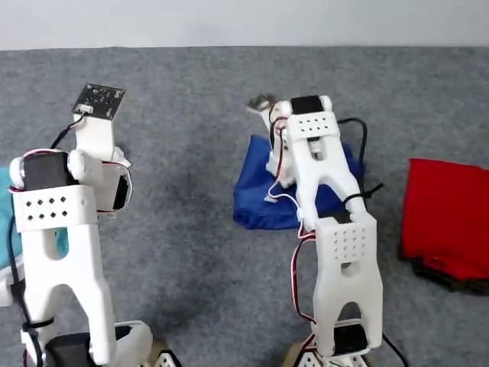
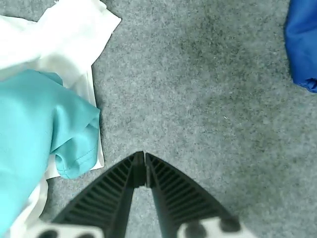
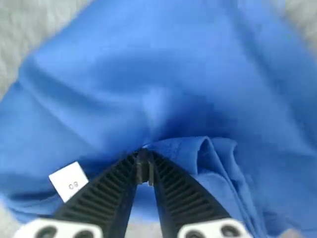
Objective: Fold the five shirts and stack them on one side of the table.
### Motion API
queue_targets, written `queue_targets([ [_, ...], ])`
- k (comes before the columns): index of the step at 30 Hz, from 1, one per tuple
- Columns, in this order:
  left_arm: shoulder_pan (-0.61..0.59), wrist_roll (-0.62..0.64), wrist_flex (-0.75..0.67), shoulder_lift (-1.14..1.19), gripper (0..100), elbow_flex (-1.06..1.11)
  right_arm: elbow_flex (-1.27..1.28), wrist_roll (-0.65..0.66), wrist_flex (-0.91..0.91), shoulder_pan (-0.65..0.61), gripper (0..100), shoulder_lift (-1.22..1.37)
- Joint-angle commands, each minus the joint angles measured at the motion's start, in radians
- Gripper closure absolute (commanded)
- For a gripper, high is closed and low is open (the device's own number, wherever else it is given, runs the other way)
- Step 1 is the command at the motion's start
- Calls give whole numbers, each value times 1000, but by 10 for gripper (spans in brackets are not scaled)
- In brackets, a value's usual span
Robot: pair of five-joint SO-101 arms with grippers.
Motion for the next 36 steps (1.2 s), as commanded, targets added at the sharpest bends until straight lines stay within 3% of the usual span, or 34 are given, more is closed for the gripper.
queue_targets([
  [1, -6, -6, 25, -29, 994, 2, -44, 2, 65, 65, 989, -27],
  [6, -2, -3, 25, -28, 994, 2, 54, 5, 64, 156, 989, -157],
  [12, -2, -3, 26, -35, 994, 2, 365, 11, 62, 206, 989, -392],
  [16, -2, -3, 26, -35, 994, 2, 414, 46, 38, 166, 987, -544],
  [19, -2, -3, 26, -34, 994, 2, 410, 44, -104, 91, 987, -608],
  [23, -2, -3, 26, -35, 994, 2, 414, 43, -329, 12, 988, -579],
  [28, -2, -3, 26, -35, 994, 2, 414, 48, -552, -1, 989, -429],
  [31, -2, -3, 26, -35, 994, 2, 414, 48, -570, 21, 989, -337],
  [36, -2, -3, 26, -37, 994, 2, 413, 46, -423, 90, 989, -268],
])
